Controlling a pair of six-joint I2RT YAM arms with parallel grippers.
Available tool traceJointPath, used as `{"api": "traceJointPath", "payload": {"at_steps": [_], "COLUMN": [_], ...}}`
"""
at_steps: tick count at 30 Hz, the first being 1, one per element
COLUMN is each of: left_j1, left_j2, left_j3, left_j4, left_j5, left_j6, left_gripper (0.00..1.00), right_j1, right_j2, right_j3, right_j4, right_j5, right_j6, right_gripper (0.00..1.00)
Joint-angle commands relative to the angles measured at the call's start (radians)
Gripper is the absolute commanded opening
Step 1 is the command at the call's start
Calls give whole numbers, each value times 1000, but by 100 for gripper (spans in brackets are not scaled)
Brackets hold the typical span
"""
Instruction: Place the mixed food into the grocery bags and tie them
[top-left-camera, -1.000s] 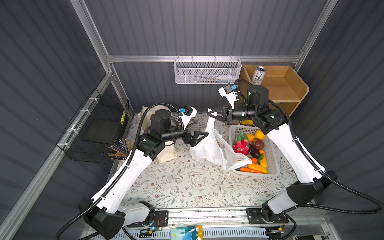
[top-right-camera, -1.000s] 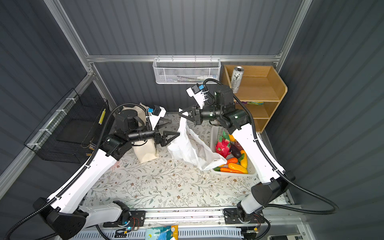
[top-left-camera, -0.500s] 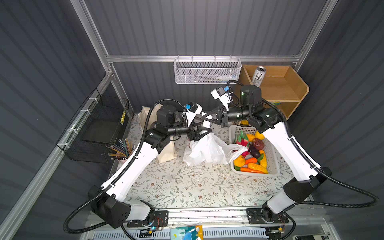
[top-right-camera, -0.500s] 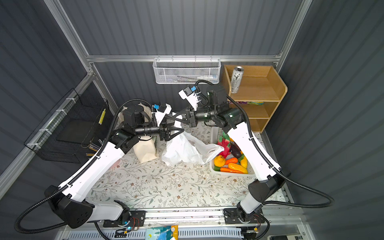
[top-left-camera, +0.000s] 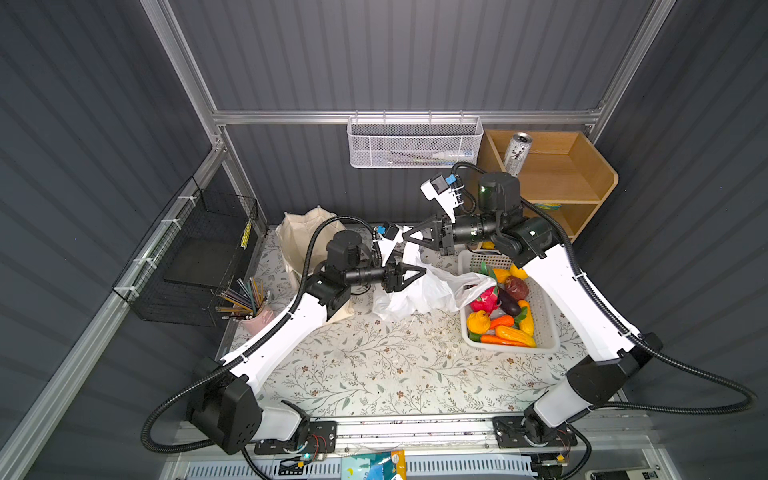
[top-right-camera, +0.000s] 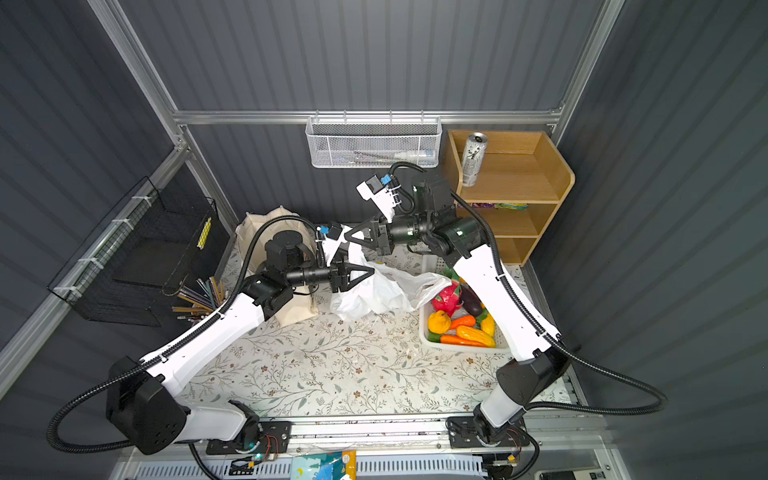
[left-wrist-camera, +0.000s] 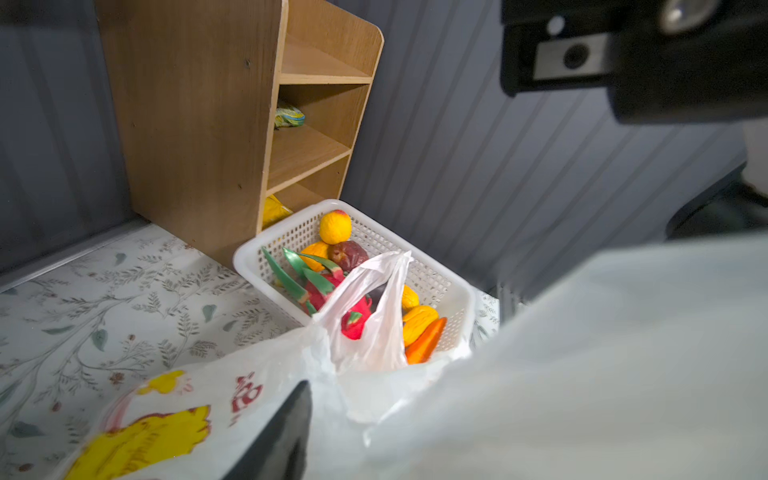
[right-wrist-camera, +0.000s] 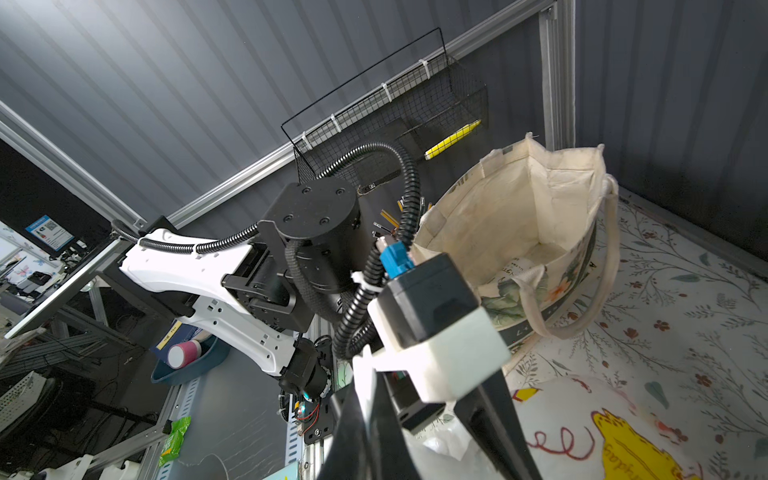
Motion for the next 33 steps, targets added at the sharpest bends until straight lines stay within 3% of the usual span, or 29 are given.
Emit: {"api": "traceJointPath", "payload": {"at_steps": [1, 3, 6, 10, 13, 14, 17, 20, 28, 33], "left_j1": [-2, -4, -5, -14, -19, -19, -19, -19, -19, -19], "left_j2": [-35, -35, -22, -1, -4, -9, -17, -13, -70, -70], "left_j3": [-2, 4, 15, 4, -35, -50, -82, -85, -168, -212], "left_j4": [95, 108, 112, 131, 180, 200, 231, 208, 208, 230], "left_j5": [-31, -32, -32, -54, -118, -135, -155, -154, -217, -141], "left_j6": [-54, -64, -72, -89, -119, -127, -137, -131, -119, -96], "left_gripper": [78, 80, 74, 63, 48, 40, 17, 2, 0, 0], "right_j1": [5, 4, 4, 5, 5, 4, 3, -25, -264, -341], "right_j2": [-39, -47, -51, -57, -68, -73, -98, -153, -408, -513], "right_j3": [-36, -56, -72, -85, -104, -113, -132, -175, -456, -616], "right_j4": [50, 68, 86, 107, 127, 131, 116, 103, -4, -174], "right_j5": [29, 32, 35, 60, 72, 78, 126, 210, 501, 724], "right_j6": [18, 28, 42, 62, 81, 86, 78, 97, 284, 263], "right_gripper": [0, 0, 0, 0, 0, 5, 37, 58, 71, 76]}}
